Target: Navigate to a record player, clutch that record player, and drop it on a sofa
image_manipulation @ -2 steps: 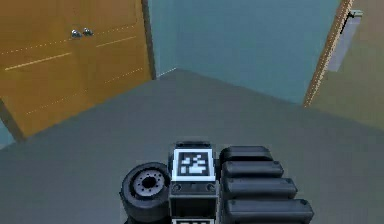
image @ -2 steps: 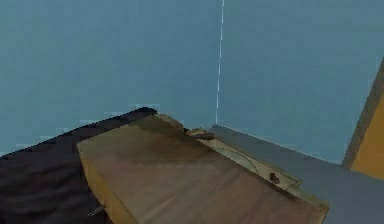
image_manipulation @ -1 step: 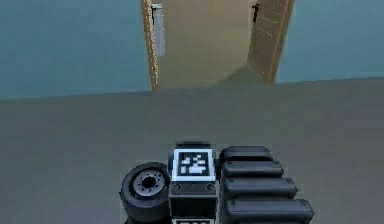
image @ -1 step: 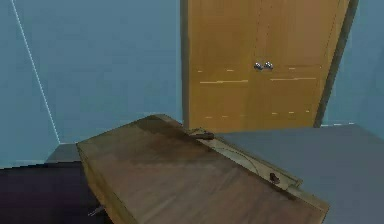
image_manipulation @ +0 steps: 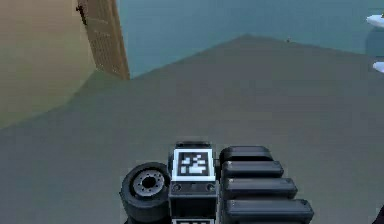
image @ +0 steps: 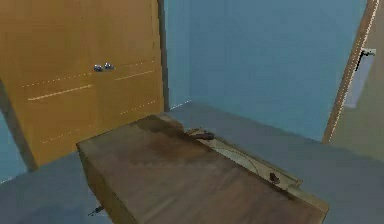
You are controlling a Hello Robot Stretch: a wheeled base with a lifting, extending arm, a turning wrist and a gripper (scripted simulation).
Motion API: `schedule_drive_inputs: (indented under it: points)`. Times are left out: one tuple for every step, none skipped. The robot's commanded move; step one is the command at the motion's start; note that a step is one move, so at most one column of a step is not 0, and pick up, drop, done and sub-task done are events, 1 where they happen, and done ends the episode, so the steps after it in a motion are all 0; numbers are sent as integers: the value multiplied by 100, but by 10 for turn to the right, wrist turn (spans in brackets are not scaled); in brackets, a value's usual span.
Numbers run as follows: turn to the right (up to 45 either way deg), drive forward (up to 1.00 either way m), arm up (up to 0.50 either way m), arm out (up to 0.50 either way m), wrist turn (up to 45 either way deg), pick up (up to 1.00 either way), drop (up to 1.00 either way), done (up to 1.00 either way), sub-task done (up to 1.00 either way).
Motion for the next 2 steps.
schedule_drive_inputs:
  points:
    - [-450, 0, 0, 0, 0, 0, 0, 0, 0]
    - [-450, 0, 0, 0, 0, 0, 0, 0, 0]
